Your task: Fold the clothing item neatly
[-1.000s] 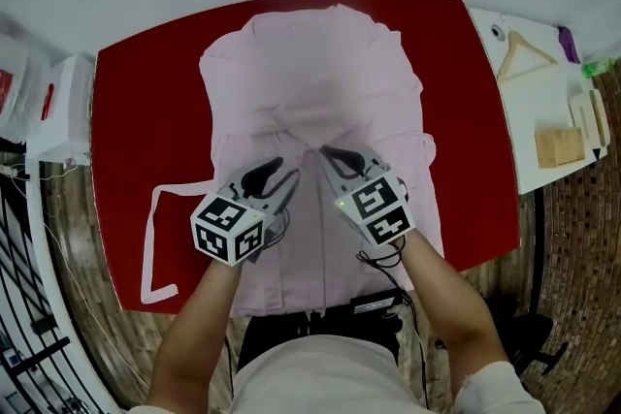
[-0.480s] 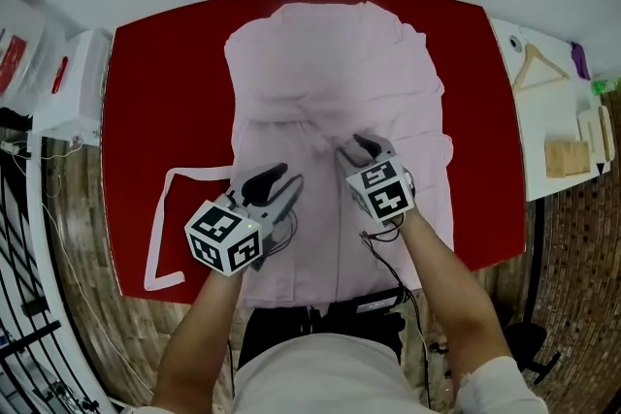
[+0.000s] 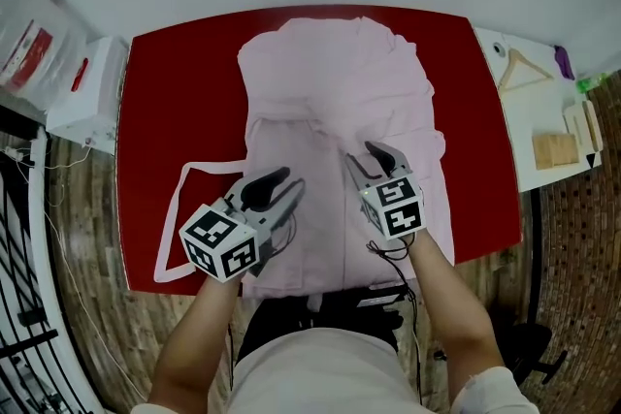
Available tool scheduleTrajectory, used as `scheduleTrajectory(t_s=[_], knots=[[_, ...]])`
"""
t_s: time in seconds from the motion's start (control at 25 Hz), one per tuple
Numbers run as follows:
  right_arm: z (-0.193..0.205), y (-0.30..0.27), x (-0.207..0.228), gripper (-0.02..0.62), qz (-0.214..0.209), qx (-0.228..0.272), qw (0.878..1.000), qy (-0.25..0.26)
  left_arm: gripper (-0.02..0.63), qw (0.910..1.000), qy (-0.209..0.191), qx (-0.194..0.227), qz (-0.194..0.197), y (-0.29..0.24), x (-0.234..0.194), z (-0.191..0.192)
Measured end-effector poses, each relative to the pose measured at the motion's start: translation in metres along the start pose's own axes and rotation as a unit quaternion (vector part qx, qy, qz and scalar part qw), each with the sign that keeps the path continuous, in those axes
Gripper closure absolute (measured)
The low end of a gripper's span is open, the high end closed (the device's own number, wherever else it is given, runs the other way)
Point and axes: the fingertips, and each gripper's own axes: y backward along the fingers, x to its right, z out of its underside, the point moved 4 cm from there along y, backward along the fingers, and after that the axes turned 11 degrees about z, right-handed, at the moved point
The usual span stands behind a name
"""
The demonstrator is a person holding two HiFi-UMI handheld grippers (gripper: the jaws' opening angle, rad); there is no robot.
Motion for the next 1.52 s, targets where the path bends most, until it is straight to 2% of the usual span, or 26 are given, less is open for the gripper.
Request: scheduleTrajectory(t_s=[0.16,0.36,0.52,0.72,1.0,1.32,1.52], knots=[[-0.003,0.012,-0.019,0.44,-0.042,0.012,0.999,0.012,0.476,0.9989,0.0,0.012,-0.046,0.02,0.015,0.001],[-0.002,0.022,-0.065,0.44,-0.11,0.02,0.992,0.052,0.476,0.9941,0.018,0.037,-0.1,0.054,0.029,0.019],[0.003,0.031,-0.117,0.44,-0.176,0.018,0.98,0.092,0.476,0.9854,0.042,0.055,-0.155,0.099,0.041,0.048],[0.002,0.049,-0.19,0.442,-0.242,0.022,0.958,0.154,0.474,0.9755,0.056,0.081,-0.197,0.159,0.049,0.078],[0.002,0.053,-0.28,0.44,-0.28,0.012,0.939,0.199,0.475,0.968,0.083,0.081,-0.223,0.233,0.042,0.121],[0.024,0.055,-0.378,0.44,-0.321,-0.013,0.915,0.246,0.474,0.9587,0.101,0.06,-0.259,0.304,0.022,0.159],[0.036,0.048,-0.43,0.44,-0.326,0.005,0.892,0.314,0.474,0.9555,0.111,0.054,-0.268,0.333,0.008,0.173]])
